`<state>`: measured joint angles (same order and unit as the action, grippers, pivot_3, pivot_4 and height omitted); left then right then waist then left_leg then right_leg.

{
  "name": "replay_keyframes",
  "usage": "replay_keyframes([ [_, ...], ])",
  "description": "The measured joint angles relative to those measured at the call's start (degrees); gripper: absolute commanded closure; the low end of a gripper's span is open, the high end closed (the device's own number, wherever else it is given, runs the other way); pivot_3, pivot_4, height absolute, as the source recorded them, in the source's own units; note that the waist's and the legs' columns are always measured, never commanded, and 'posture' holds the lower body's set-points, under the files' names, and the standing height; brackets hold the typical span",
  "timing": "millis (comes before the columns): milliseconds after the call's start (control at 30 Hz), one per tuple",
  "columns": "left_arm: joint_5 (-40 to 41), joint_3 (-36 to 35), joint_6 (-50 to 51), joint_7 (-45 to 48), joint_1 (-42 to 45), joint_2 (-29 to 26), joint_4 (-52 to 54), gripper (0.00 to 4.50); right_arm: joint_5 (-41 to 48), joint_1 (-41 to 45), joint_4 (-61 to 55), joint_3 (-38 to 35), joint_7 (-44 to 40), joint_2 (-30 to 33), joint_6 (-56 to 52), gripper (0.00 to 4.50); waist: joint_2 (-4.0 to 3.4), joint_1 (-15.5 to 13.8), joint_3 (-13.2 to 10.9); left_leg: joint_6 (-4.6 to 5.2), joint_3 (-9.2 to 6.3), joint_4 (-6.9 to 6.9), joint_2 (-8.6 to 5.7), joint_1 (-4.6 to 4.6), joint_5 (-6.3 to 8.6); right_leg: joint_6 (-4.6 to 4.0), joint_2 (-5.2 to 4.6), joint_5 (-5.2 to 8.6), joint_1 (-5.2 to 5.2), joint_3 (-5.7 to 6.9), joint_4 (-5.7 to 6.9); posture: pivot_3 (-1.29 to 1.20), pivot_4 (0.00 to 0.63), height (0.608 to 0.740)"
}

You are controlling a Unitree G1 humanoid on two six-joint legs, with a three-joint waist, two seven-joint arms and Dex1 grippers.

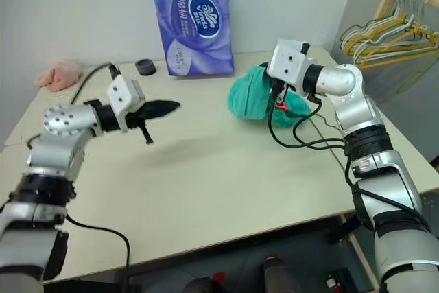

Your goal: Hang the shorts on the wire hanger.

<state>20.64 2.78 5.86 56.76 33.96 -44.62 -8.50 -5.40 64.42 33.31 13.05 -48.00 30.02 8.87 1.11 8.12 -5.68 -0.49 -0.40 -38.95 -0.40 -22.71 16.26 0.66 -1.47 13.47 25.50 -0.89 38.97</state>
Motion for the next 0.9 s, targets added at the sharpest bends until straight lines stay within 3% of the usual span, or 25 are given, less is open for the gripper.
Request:
replay_keyframes([
  [100, 3.18, -1.68, 5.89, -3.65, -5.5, 3.61, 10.09, 3.85, -0.15, 1.55, 0.15, -0.05, -0.47, -0.57, -3.0, 4.5, -0.02, -0.39, 0.01, 0.18, -0.02, 0.0, -0.03, 0.24, 0.11, 0.0, 0.0, 0.0, -0.23, 0.02, 0.01, -0.11, 0.053, 0.74],
  [233, 2.11, 0.0, 7.61, -8.01, -8.63, 9.3, 15.55, 2.67, -0.3, 4.19, 0.11, -0.04, -0.44, -1.62, -3.86, 4.5, 0.0, -0.62, 0.05, 0.18, 0.0, -0.02, -0.08, 0.24, 0.1, 0.0, -0.03, 0.0, -0.24, 0.01, 0.0, -0.11, 0.049, 0.74],
  [400, -7.15, 5.32, 2.96, -14.07, -7.65, 16.2, 13.88, 1.07, -0.07, 4.38, -3.03, -0.02, -2.0, -2.66, -6.83, 4.5, 0.02, -0.67, 0.1, 0.17, 0.03, -0.02, -0.08, 0.25, 0.1, 0.0, -0.04, -0.01, -0.24, 0.0, 0.01, -0.12, 0.043, 0.74],
  [567, -18.38, 7.03, -6.93, -22.63, -2.05, 20.85, 2.28, 1.07, 0.9, 4.38, -8.2, -0.05, -3.91, -3.13, -10.72, 4.5, 0.02, -0.3, 0.12, 0.17, 0.03, -0.02, -0.08, 0.24, 0.1, 0.0, -0.05, -0.01, -0.23, 0.02, 0.0, -0.14, 0.042, 0.74],
  [900, -25.34, 6.79, -22.66, -30.7, 5.9, 27.5, -22.48, 1.07, 2.71, 4.44, -13.63, -0.75, -6.2, -1.79, -17.48, 4.5, 0.01, 0.06, 0.13, 0.18, -0.01, 0.0, -0.09, 0.23, 0.1, 0.0, -0.08, -0.01, -0.21, 0.09, 0.01, -0.19, 0.039, 0.74],
])
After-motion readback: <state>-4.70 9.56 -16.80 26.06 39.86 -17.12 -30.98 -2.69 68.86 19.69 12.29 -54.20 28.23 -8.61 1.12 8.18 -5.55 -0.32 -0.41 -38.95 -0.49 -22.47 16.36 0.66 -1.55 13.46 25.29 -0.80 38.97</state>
